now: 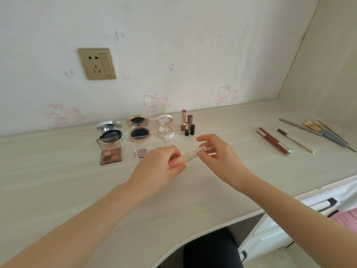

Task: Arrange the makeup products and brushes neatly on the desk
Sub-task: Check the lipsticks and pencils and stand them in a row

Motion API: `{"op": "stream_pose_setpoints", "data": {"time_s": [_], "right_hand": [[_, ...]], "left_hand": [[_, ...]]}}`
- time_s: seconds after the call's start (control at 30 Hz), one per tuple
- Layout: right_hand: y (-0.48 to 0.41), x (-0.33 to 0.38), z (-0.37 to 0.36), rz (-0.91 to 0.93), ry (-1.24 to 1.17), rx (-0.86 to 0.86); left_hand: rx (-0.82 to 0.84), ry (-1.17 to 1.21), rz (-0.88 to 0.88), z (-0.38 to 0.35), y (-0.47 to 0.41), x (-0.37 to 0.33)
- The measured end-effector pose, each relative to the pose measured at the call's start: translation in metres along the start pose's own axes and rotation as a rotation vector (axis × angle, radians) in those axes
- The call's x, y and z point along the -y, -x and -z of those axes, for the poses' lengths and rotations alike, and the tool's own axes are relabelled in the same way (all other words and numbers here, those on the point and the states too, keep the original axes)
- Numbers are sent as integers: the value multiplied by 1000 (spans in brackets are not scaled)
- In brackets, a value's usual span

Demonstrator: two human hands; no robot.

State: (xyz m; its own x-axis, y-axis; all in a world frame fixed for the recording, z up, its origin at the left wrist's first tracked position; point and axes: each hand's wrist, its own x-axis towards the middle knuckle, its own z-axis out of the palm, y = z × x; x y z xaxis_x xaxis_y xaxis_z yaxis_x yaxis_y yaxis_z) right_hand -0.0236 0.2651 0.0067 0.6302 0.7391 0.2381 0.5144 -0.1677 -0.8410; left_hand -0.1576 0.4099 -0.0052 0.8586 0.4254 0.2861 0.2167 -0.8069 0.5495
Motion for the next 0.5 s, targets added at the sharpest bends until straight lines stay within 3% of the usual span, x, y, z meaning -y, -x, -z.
{"op": "stream_pose_setpoints", "data": {"time_s": [0.33, 0.5], "right_hand": [[-5, -1, -41, -84, -187, -8], [-8, -3, -59, -167, -425, -72]], "left_hand": [[-156, -7, 119, -7, 34, 10], [-256, -89, 119, -9, 36, 12]]}}
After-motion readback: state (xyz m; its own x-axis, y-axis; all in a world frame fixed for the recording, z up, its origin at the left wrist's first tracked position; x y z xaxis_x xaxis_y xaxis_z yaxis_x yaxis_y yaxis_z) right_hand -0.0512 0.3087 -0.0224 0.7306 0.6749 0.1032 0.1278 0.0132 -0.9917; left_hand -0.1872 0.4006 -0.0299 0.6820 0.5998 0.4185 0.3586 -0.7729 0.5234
